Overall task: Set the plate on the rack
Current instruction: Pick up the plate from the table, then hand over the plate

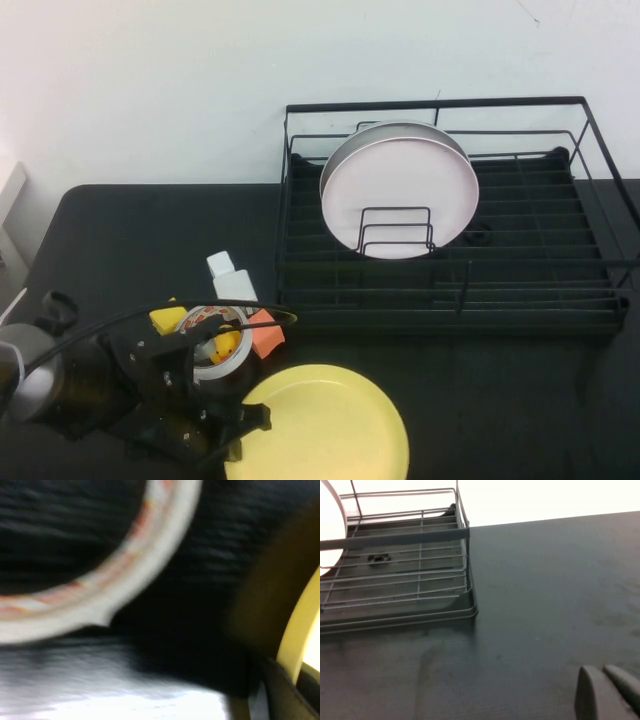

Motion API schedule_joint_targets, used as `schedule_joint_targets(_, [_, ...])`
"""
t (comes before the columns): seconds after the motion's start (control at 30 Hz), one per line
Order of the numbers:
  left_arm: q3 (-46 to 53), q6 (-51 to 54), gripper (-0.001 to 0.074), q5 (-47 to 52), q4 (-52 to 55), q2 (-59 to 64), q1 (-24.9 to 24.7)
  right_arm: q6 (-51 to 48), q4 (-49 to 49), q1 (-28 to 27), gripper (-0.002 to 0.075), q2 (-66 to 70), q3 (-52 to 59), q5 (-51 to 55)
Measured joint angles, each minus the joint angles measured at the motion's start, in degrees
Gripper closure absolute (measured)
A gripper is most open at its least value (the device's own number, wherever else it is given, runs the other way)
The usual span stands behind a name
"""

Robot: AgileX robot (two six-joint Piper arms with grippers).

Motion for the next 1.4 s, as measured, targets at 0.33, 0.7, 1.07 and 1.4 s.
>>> schedule_joint_targets(0.33, [0.3, 44.1, 0.0733, 14.9, -38.1, 0.2, 4.6, 0.0, 3.1, 0.0, 0.0728, 0.0, 0.0, 0.0])
schedule_joint_targets(0.7, [0.3, 61.0, 0.0733, 26.0, -46.2, 0.2, 8.5, 0.0, 33.3, 0.0, 0.0728, 0.0, 0.6, -2.4])
schedule_joint_targets(1.07, [1.1, 62.9, 0.0733, 20.3, -46.2, -10.0, 8.5, -3.8, 54.0, 0.0, 0.0728, 0.0, 0.6, -5.8])
schedule_joint_targets(1.4, [5.6, 66.4, 0.0733, 10.7, -47.5, -30.8, 8.5, -31.4, 68.3, 0.0, 0.0728, 1.8, -1.7, 8.0])
